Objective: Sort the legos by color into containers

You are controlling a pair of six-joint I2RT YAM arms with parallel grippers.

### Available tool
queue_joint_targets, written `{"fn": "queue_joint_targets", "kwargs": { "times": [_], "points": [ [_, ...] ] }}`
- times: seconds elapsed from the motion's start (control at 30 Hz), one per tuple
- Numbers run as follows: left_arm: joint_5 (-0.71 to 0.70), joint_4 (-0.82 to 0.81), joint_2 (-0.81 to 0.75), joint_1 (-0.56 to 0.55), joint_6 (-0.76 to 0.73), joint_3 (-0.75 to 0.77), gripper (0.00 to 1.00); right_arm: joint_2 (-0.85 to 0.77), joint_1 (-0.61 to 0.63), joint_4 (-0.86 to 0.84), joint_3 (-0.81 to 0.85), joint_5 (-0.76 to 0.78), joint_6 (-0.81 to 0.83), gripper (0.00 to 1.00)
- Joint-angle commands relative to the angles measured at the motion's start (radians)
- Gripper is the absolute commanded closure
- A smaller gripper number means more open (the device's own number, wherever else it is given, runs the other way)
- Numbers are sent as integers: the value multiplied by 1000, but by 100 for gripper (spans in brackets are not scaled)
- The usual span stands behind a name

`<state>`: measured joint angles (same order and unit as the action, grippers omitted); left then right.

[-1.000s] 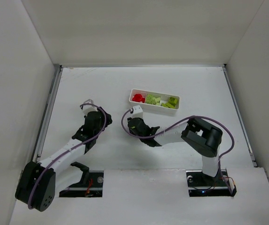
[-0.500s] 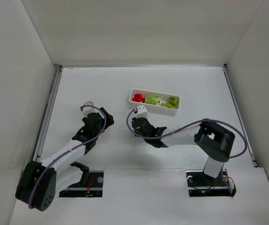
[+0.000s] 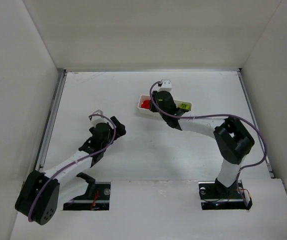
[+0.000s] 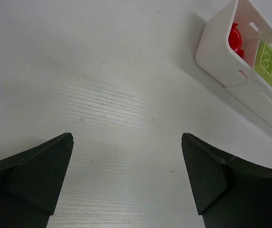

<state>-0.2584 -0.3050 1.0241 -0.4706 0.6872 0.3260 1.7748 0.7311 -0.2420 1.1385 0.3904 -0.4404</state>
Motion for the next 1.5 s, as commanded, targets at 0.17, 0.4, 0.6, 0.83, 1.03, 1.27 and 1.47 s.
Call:
{"fn": "queue_joint_targets", "kwargs": {
  "times": [0.17, 0.4, 0.6, 0.83, 1.03, 1.27, 1.47],
  "points": [
    [1, -17, -44, -36, 15, -44, 0, 169, -37, 30, 188, -61, 3, 69],
    [7, 0, -52, -44, 17, -38, 0, 111, -31, 21, 173, -47, -3, 51],
    [-7, 41, -55, -61, 8, -13, 0, -118, -32, -58, -56, -7, -4, 50],
    [-31, 78, -78, -73, 0, 10, 0, -521, -51, -111, -466, 106, -24, 41],
    [-41, 167, -23, -67, -12, 79, 0, -886, -51, -85, -776, 247, -116, 28],
    [-50, 225, -59, -66, 3, 70, 0, -1135, -57, 85, -948, 409, -286, 11],
    [-59, 256, -148, -64, 5, 39, 0, -1316, -106, 150, -1029, 456, -383, 0]
  ]
}}
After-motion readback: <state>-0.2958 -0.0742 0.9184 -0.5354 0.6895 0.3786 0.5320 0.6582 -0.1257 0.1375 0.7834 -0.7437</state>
